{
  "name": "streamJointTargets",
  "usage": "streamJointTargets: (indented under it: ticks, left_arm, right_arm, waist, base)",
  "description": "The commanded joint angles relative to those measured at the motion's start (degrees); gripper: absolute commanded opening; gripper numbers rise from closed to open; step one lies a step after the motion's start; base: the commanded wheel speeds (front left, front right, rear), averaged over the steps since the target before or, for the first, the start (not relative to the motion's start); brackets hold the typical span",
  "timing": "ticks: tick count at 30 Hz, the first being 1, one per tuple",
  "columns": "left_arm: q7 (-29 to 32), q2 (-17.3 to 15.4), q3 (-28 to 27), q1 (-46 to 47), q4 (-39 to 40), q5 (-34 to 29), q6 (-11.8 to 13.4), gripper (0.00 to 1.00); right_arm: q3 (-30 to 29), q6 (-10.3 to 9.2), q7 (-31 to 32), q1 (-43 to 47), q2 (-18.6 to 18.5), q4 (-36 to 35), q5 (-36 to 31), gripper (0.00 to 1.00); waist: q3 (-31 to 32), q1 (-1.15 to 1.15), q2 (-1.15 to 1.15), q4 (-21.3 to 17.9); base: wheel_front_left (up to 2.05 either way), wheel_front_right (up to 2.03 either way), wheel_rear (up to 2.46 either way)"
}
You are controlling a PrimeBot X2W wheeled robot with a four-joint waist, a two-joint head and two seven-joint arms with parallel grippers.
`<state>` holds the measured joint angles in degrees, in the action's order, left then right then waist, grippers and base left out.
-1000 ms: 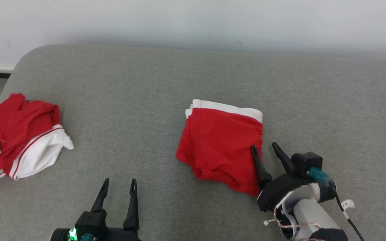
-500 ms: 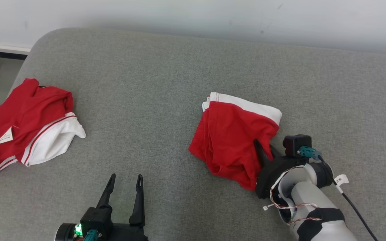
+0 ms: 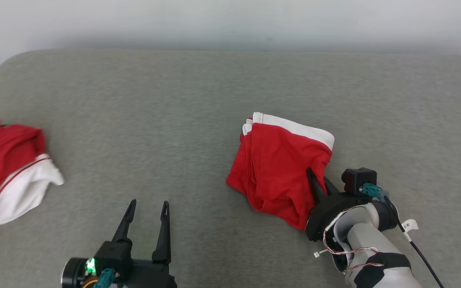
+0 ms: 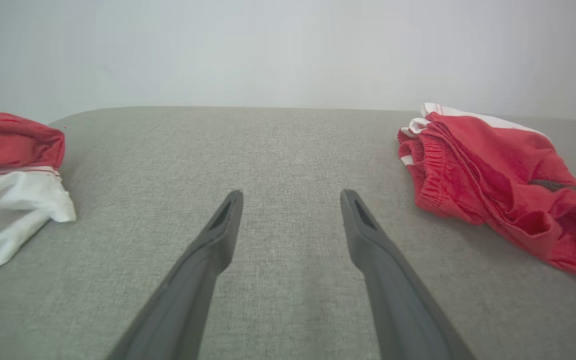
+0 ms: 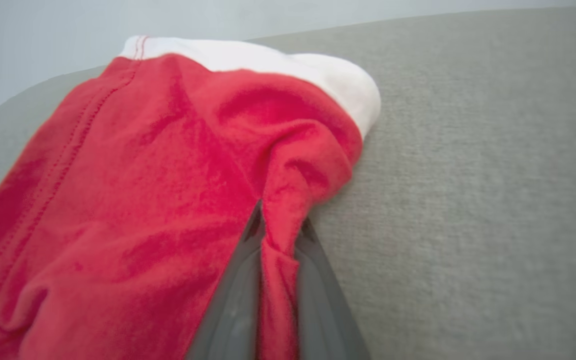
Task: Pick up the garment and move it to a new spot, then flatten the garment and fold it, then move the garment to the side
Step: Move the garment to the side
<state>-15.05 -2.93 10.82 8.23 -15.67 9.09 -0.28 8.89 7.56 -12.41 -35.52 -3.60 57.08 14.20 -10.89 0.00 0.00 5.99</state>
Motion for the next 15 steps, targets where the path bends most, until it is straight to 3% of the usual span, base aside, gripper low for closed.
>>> streamJointTargets:
  ticks: [1, 15]
  left_arm:
    - [-0.16, 0.03, -0.05, 0.85, 0.20, -0.63, -0.26, 1.00]
    - [-0.16, -0.04, 2.48, 5.51, -1.07, -3.72, -3.51, 1.00]
  right_arm:
    - [0.17, -0.16, -0.50, -0.03, 0.02, 0.30, 0.50, 0.00]
    - [3.75, -0.16, -2.49, -0.54, 0.72, 0.36, 5.16, 0.00]
  waist:
    - [0.14, 0.00, 0.00, -6.18]
    - [-1.75, 0.00, 0.00, -28.15]
  base:
    - [0.00, 0.00, 0.00]
    - [0.00, 0.00, 0.00]
